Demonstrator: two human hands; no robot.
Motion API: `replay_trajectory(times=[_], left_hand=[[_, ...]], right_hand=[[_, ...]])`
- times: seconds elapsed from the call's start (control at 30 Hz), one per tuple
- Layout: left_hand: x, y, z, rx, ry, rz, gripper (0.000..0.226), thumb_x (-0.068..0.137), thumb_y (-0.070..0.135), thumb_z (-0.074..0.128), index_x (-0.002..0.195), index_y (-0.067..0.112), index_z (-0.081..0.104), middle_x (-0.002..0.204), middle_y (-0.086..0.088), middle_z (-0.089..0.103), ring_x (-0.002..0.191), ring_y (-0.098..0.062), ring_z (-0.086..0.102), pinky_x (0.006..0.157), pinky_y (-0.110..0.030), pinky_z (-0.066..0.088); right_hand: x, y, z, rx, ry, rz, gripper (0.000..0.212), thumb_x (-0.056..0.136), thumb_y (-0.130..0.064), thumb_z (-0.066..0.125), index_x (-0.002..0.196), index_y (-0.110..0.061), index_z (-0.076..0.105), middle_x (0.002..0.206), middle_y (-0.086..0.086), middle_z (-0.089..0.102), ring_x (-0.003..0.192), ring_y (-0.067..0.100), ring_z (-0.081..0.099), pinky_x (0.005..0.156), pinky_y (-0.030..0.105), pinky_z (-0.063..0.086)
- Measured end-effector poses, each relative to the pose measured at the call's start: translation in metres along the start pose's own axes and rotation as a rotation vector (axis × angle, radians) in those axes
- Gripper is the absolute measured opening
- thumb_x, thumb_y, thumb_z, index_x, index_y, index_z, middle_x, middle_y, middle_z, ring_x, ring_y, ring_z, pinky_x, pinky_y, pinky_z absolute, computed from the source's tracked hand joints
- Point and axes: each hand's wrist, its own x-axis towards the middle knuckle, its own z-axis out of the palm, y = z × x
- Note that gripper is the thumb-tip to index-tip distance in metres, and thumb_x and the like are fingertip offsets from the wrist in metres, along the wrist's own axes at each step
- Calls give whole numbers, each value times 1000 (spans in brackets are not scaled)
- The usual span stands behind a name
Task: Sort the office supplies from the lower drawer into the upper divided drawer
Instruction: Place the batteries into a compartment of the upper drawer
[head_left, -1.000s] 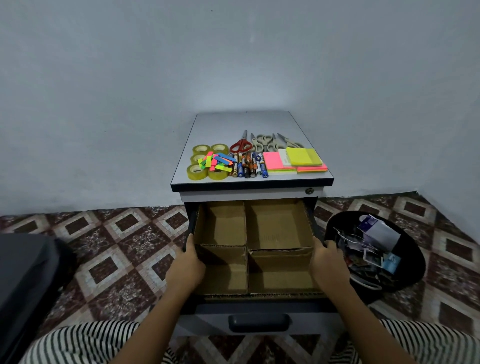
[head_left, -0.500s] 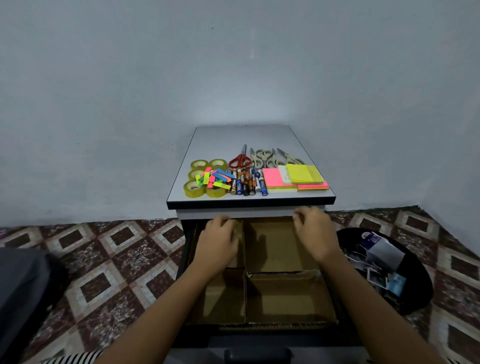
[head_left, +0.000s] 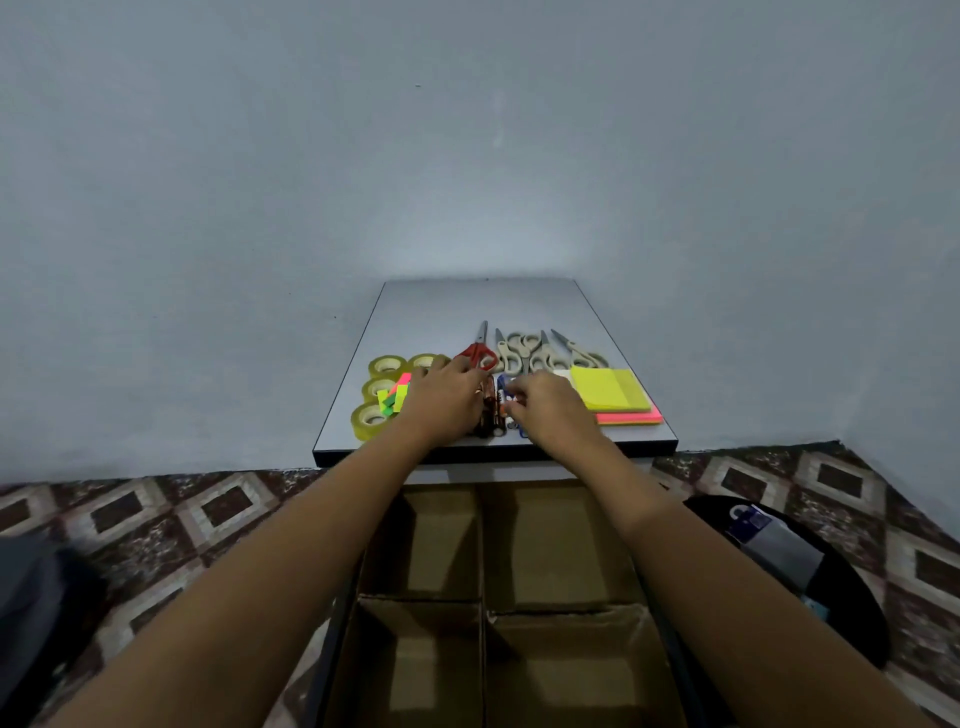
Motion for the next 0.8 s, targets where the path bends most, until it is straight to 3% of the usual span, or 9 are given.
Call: replay_trajectory(times=[0.17,0.37,0.57,0.7,0.8], left_hand=[[16,-10,-8,9,-193,80,45,93,34,44,137,27,45,145,-4,40,137,-26,29,108,-53,22],[19,-13,-6,-11,-225,110,44,93,35,45,136,25,45,139,-8,46,132,-27,36,107,-54,24],[20,-17,-5,-20,-243,121,43,93,38,47,134,23,48,134,-8,51,129,-26,39,105,-53,25],[19,-18,-5,-35,-212,116,43,93,37,49,133,20,49,134,-7,51,128,-24,40,105,-51,25],[18,-18,-6,-61,-166,107,47,91,36,52,135,20,48,135,-7,50,128,-24,41,104,-47,27]], right_hand=[[26,-2,4,-142,-153,-54,44,90,-31,58,132,-22,53,121,12,52,115,30,48,91,40,44],[39,0,9,-211,-285,-1,41,92,-32,52,130,-15,51,135,18,35,124,37,38,100,45,40],[40,-2,11,-172,-267,28,32,91,-27,55,117,-8,59,132,19,34,114,34,45,95,38,42],[37,-5,13,-70,-201,62,34,90,-21,59,119,-5,55,134,18,33,108,32,51,92,35,44],[35,-7,13,26,-162,61,34,89,-13,57,122,-7,50,131,19,40,108,33,52,82,29,39]])
